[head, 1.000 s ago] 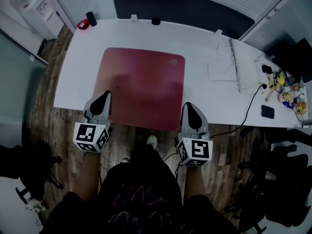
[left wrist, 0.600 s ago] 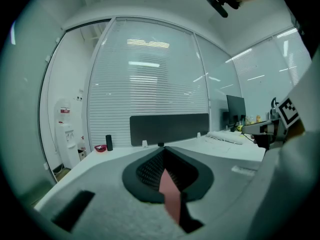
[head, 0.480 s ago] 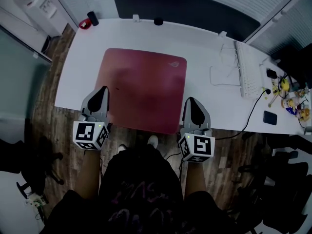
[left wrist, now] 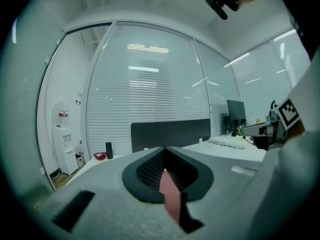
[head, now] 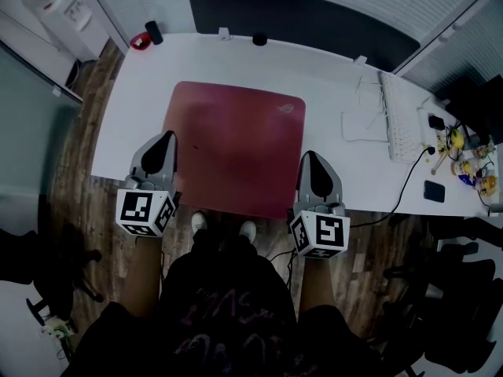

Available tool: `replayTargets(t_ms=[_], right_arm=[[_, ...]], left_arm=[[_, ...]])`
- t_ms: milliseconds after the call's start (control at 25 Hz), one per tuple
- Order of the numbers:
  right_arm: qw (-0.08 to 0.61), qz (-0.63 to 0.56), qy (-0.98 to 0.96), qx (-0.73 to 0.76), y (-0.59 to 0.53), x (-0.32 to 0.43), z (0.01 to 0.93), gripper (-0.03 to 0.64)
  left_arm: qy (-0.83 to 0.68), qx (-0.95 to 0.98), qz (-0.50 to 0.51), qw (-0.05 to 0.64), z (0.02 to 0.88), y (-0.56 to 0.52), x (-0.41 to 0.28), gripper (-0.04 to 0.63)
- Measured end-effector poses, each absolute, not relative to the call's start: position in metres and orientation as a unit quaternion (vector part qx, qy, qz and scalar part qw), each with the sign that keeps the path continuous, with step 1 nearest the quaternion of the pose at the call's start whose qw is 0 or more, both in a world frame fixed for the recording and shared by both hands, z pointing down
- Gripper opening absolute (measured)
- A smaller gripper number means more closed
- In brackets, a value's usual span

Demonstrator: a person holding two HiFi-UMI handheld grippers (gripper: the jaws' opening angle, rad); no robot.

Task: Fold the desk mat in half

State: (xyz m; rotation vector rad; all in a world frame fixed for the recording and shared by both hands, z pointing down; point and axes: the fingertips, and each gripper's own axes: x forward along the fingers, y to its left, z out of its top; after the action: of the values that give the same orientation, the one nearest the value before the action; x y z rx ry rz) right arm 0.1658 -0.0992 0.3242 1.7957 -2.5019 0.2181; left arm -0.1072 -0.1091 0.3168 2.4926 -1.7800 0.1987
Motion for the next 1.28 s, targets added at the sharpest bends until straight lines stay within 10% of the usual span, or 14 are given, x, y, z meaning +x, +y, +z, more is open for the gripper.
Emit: replayTargets(t_ms=[1280], right_arm=[[0.078, 0.138, -0.785, 0.599, -0.060, 0.115, 0.407, 0.006]], left_arm=[[-0.525, 0.836, 0.103, 0.118, 0.409, -0.093, -0.135, 0.000]])
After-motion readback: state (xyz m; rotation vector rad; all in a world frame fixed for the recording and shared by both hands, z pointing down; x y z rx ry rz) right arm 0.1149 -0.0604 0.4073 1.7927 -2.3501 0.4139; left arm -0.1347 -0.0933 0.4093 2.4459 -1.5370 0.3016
